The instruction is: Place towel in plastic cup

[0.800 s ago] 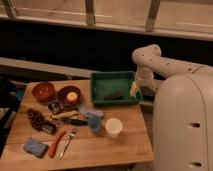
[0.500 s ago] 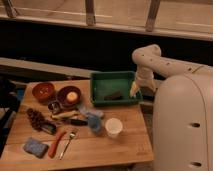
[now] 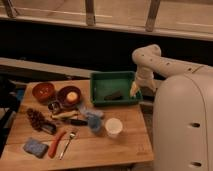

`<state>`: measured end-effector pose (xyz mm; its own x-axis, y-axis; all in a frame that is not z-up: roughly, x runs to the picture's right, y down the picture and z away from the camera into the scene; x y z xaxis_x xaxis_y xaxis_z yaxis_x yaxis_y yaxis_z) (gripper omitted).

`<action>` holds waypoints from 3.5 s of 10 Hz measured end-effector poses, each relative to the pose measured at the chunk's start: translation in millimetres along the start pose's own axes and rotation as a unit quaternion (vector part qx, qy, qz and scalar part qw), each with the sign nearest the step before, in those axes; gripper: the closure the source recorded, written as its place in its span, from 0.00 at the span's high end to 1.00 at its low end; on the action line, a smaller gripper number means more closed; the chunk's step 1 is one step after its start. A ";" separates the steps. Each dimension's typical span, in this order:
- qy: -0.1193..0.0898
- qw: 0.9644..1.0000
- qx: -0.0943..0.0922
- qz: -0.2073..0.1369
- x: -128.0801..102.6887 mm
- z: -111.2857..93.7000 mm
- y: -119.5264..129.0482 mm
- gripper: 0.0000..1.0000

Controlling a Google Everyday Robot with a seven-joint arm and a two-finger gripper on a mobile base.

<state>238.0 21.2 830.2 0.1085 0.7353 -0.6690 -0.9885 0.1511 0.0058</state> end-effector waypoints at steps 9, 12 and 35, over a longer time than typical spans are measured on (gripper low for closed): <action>0.000 1.000 0.000 0.000 0.0 0.0 0.0 0.80; -0.001 1.000 0.000 -0.001 0.3 -0.2 0.6 0.80; -0.037 0.950 -0.216 -0.224 50.5 -6.0 294.1 0.80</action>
<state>-47.8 98.9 793.7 0.5192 0.7085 -0.4780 -0.7912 0.1868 -0.5824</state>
